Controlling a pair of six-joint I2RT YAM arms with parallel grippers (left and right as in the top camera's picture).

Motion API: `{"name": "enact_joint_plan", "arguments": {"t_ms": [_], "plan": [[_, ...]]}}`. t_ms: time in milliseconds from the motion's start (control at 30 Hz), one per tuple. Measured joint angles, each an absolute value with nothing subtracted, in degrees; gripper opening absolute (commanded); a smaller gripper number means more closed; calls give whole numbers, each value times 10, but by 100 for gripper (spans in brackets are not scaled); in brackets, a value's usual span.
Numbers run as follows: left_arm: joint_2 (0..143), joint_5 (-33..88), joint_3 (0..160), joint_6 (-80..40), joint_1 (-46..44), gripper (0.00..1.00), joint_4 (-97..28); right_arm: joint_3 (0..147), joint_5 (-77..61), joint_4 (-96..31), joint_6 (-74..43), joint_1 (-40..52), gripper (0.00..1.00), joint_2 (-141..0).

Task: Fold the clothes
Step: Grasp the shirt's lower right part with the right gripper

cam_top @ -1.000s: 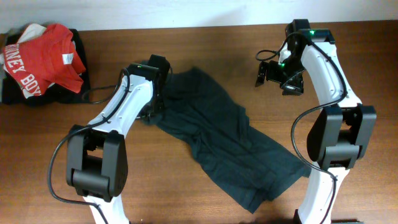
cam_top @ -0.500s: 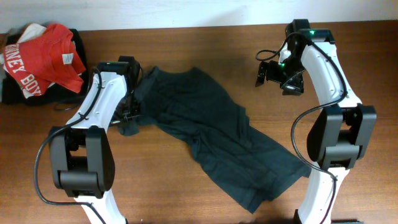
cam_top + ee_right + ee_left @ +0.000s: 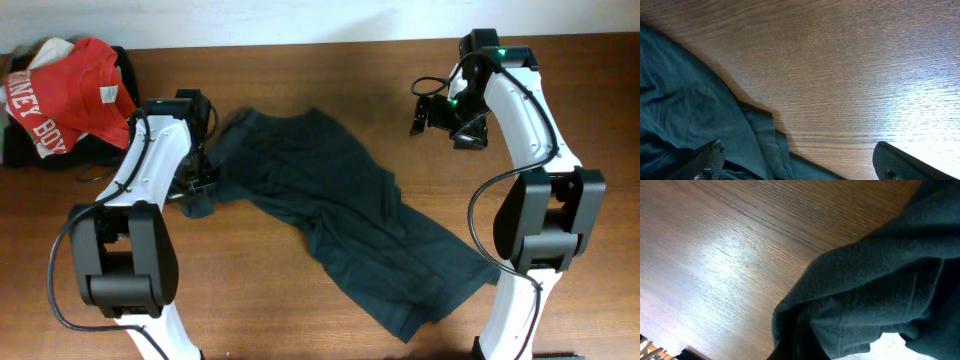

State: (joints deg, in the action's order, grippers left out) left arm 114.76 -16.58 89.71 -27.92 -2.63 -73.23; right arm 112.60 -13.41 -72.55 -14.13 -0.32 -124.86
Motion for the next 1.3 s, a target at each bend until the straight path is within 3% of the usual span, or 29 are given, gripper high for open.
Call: {"name": "enact_joint_plan", "arguments": {"t_ms": [233,400,533,700,867,1100,1133,1167,1300], "plan": [[1148,-166,897,-279,-14,2,-727,1126,-213,-733,-144,-3,99,-1249],[1148,-160,897,-279,4,2,-726,1126,-218,-824,-145,6,99,-1249],[1148,-159,897,-279,4,2,-724,1126,-163,-851,-158,107,99,-1249],[1148,-159,897,-279,7,2,-724,1126,-33,-862,-277,227,99,-1219],[1148,-158,897,-279,20,2,-722,1127,98,-969,-348,207,99,-1100],[1148,-157,897,-279,22,3,-711,992,74,-937,-360,193,99,-1098],[1148,-157,897,-279,22,5,-711,969,70,-932,-361,193,99,-1098],[1148,-156,897,-279,22,13,-711,949,67,-919,-360,191,99,-1097],[1148,-157,897,-279,22,15,-711,890,58,-895,-360,164,99,-1062]]}}
